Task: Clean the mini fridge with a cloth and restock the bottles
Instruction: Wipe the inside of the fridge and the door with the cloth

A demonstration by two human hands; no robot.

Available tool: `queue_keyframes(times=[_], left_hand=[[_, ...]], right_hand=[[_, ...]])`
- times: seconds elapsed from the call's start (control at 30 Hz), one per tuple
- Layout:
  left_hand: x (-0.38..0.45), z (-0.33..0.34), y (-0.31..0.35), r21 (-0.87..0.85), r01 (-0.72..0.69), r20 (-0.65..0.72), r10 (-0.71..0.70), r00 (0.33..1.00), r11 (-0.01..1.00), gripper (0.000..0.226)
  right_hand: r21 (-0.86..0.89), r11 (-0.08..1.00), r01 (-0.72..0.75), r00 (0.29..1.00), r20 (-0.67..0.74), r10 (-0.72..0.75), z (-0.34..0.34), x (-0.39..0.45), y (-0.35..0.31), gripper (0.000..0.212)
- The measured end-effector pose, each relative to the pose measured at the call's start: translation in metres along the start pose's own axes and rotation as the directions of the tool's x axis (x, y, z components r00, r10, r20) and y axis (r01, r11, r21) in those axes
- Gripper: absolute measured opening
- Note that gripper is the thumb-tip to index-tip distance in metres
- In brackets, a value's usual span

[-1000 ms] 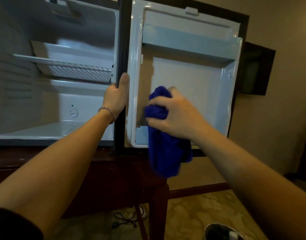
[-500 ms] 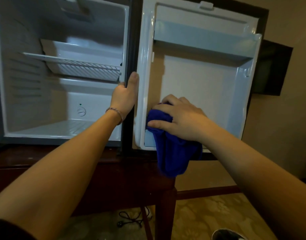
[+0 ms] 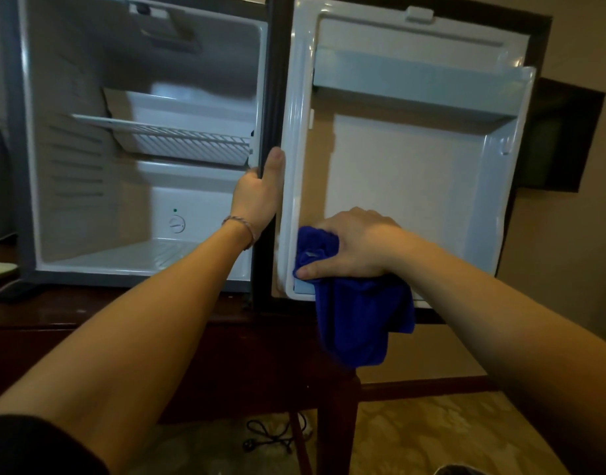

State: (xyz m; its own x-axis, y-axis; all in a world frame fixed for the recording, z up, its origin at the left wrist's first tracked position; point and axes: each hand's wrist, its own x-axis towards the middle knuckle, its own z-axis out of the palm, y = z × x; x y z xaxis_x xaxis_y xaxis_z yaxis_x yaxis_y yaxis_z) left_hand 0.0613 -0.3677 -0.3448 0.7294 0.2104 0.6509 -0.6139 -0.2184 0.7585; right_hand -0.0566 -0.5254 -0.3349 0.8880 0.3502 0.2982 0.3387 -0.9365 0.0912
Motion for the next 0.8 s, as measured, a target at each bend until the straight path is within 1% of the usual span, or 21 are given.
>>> queue_keyframes(times=[0.17, 0.27, 0.4, 0.53, 0.6, 0.7, 0.8], left_hand=[[0.000, -0.002, 0.000, 0.020, -0.011, 0.019, 0.011, 1.000, 1.000, 0.059], [0.003, -0.003, -0.003, 0.021, -0.017, 0.023, 0.017, 1.000, 1.000, 0.061], [0.006, -0.002, -0.007, -0.011, -0.023, 0.032, 0.023, 0.999, 1.000, 0.068], [0.002, 0.000, -0.005, -0.024, -0.033, 0.038, 0.034, 0.999, 0.999, 0.061], [0.002, 0.000, -0.004, -0.032, -0.028, 0.027, 0.029, 0.999, 0.999, 0.062], [0.002, 0.000, -0.003, -0.009, -0.012, -0.005, 0.012, 1.000, 1.000, 0.062], [0.000, 0.000, -0.001, -0.020, -0.007, -0.001, 0.007, 1.000, 1.000, 0.064]], right_hand=[[0.069, 0.997, -0.031, 0.999, 0.040, 0.028, 0.002, -0.006, 0.016, 0.049], [0.092, 0.992, -0.086, 0.995, 0.051, 0.082, 0.000, -0.019, 0.039, 0.049], [0.133, 0.977, -0.168, 0.985, 0.052, 0.162, -0.001, -0.043, 0.078, 0.058], [0.119, 0.978, -0.171, 0.985, 0.035, 0.168, 0.000, -0.047, 0.085, 0.065], [0.047, 0.987, -0.154, 0.988, 0.006, 0.154, 0.001, -0.043, 0.081, 0.061], [-0.083, 0.994, -0.068, 0.997, -0.048, 0.065, 0.005, -0.036, 0.070, 0.053], [-0.095, 0.995, 0.010, 0.997, -0.076, -0.017, 0.008, -0.024, 0.049, 0.052]])
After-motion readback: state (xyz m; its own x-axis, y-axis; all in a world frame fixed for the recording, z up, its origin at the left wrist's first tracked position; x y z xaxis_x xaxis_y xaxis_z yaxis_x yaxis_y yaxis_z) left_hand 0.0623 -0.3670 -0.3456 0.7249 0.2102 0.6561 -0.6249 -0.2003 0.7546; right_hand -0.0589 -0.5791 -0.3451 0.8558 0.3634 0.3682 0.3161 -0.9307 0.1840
